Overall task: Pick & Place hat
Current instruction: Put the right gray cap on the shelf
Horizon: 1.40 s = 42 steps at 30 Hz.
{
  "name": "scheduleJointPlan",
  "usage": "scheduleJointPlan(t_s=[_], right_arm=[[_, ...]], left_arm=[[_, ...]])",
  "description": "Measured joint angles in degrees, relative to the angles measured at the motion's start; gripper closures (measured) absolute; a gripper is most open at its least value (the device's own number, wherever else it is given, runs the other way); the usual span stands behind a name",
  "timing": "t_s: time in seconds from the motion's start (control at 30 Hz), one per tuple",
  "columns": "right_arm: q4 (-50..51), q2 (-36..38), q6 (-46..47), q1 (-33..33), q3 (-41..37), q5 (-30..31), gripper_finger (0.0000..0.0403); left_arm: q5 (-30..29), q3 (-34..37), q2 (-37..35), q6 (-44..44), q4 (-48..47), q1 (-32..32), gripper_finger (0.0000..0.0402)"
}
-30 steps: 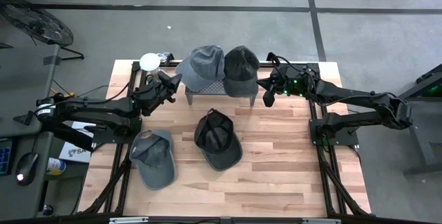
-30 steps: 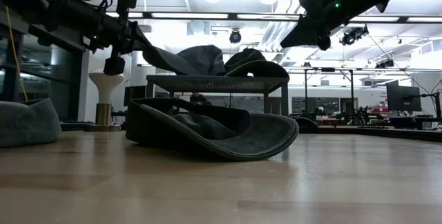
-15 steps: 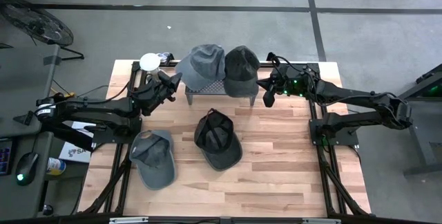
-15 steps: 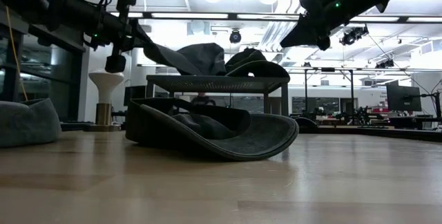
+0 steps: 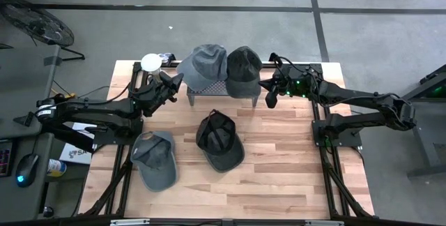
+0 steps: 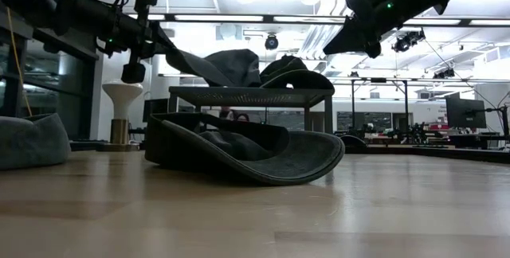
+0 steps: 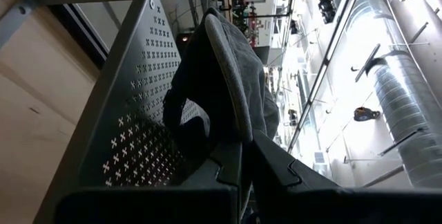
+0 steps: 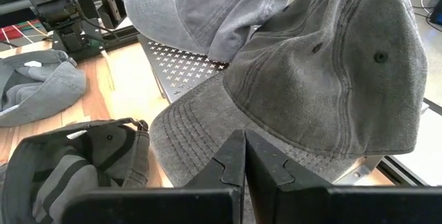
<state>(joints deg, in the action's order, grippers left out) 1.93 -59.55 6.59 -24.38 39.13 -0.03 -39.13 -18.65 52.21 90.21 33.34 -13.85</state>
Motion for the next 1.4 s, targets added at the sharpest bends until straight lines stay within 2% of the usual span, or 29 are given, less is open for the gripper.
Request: scheduleJointPlan(t_s=[0.73,0.97,1.4], right_arm=[[0.0,0.0,0.0,0.0,0.0,-0.6,0.0403],[0.0,0.0,-0.1,0.0,0.0,-0.6,0.0403],[0.0,0.0,-0.1,0.0,0.0,-0.6,0.0403]], left_arm=[[1.1,0.0,-4.5,-9.1,0.4,0.0,0.0392],[1.1,0.0,-4.5,-13.9,4.8,0.0,0.0392],[0.6,-5.4,-4.5,-22.1,4.2,0.0,0.0392]])
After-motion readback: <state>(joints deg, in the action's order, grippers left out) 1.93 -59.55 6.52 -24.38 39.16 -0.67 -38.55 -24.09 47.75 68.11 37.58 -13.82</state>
